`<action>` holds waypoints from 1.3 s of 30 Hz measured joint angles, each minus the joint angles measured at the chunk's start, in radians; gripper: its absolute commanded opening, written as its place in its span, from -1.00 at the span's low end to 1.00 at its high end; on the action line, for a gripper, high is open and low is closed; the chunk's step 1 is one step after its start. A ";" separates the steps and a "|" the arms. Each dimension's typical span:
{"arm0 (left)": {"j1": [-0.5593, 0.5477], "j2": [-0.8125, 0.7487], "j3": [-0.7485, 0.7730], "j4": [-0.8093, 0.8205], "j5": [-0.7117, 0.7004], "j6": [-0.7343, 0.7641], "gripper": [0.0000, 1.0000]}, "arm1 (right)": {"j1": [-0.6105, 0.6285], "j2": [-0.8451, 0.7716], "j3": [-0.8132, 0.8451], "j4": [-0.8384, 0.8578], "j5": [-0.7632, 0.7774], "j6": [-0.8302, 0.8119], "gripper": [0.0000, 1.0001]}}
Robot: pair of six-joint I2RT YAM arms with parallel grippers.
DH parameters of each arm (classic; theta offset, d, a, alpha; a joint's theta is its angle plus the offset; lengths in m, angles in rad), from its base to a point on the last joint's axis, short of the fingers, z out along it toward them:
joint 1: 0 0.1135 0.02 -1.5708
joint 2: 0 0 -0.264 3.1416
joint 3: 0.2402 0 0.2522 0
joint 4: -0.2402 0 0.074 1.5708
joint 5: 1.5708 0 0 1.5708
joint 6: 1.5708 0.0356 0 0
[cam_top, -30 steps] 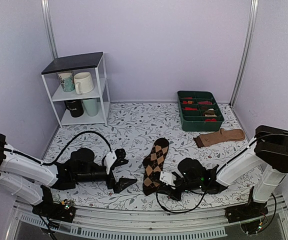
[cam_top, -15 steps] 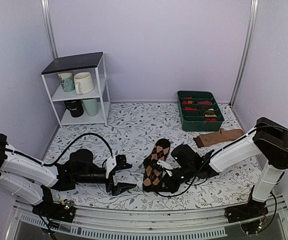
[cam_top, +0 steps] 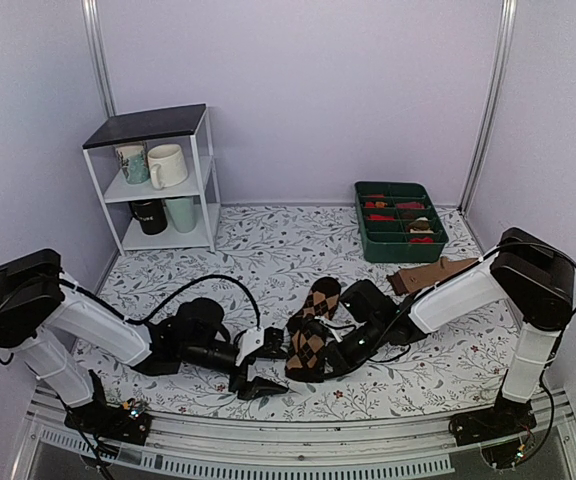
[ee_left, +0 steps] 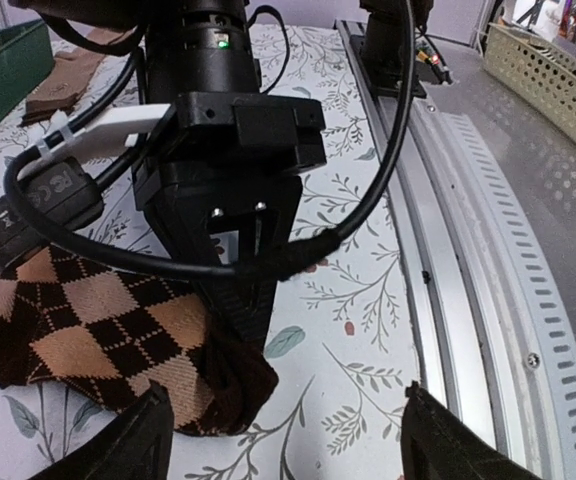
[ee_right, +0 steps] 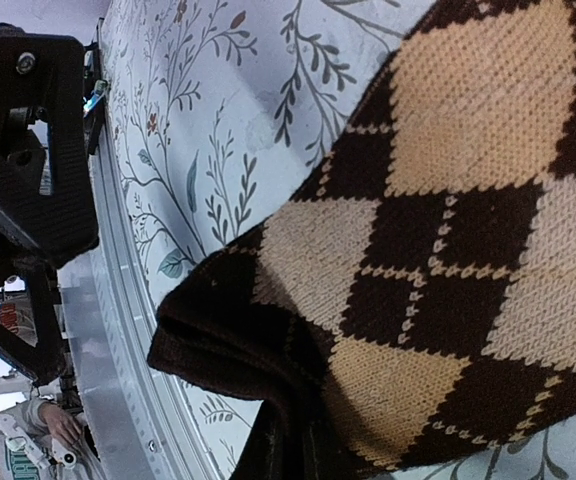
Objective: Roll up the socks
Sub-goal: Roll a pair of socks at the center of the board.
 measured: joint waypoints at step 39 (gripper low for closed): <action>-0.001 0.186 0.164 -0.142 -0.029 -0.031 -0.60 | -0.008 0.027 0.019 0.000 -0.043 0.047 -1.00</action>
